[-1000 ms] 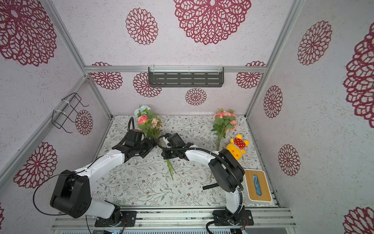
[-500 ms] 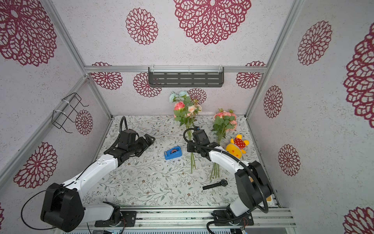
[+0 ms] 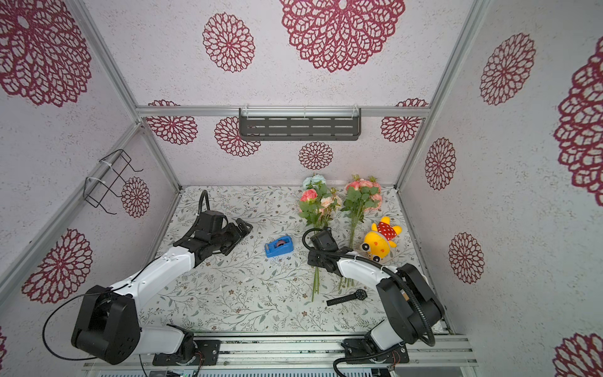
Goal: Wrap bouquets with tape
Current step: Place the wrapped bouquet at the center of the board, then reset both arms
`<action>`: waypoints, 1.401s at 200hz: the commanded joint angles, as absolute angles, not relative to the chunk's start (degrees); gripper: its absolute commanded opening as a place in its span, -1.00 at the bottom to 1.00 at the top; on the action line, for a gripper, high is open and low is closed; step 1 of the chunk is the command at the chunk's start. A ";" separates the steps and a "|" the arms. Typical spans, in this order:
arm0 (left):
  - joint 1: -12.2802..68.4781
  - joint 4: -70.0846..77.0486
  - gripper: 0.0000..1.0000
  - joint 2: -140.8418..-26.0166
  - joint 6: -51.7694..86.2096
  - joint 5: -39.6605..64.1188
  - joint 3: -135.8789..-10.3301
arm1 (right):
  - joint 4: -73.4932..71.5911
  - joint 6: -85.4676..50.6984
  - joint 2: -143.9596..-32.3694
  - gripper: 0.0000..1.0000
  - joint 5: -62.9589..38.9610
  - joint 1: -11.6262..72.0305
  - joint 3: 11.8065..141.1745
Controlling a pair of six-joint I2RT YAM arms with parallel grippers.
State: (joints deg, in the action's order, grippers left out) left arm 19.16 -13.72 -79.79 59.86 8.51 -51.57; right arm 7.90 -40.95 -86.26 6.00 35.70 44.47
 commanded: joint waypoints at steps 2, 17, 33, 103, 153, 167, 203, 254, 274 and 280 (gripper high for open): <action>19.79 -12.00 0.95 -79.61 60.38 8.77 -51.31 | 6.19 -45.90 -84.54 -1.00 7.46 37.60 43.91; 19.96 -12.37 0.95 -79.58 60.25 8.52 -51.59 | 8.74 -45.93 -83.24 -1.00 9.02 39.17 44.41; 20.17 -12.48 0.95 -79.54 60.38 8.38 -51.68 | 10.87 -45.87 -82.55 -1.00 7.07 38.85 44.85; 20.63 -12.82 0.95 -79.88 60.64 7.57 -51.77 | 12.42 -44.47 -85.59 -1.00 2.78 38.67 45.79; 20.64 -14.13 0.95 -79.38 60.45 6.36 -51.94 | 12.48 -44.95 -84.27 -0.42 2.41 38.58 44.94; 20.61 -14.21 0.95 -79.37 60.38 6.05 -52.08 | 12.60 -44.79 -83.68 -0.30 2.74 38.33 44.94; 20.50 -14.71 0.95 -79.46 59.75 5.27 -52.81 | 14.79 -43.81 -82.49 0.06 5.29 37.62 46.44; 19.80 -20.47 0.95 -74.75 44.05 -10.28 -56.58 | 13.50 -27.59 -75.79 0.97 14.68 32.57 52.21; 18.01 -17.90 0.95 -72.71 36.26 -18.70 -55.73 | 4.89 -19.66 -74.63 0.96 14.44 27.19 51.51; 17.65 -15.84 0.95 -72.01 34.33 -21.66 -54.88 | 1.67 -18.19 -74.35 0.96 14.48 25.22 50.73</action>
State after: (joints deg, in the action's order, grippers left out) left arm 19.51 -18.48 -75.20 46.39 -7.27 -55.20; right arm 10.83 -29.89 -76.29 10.87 31.09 51.11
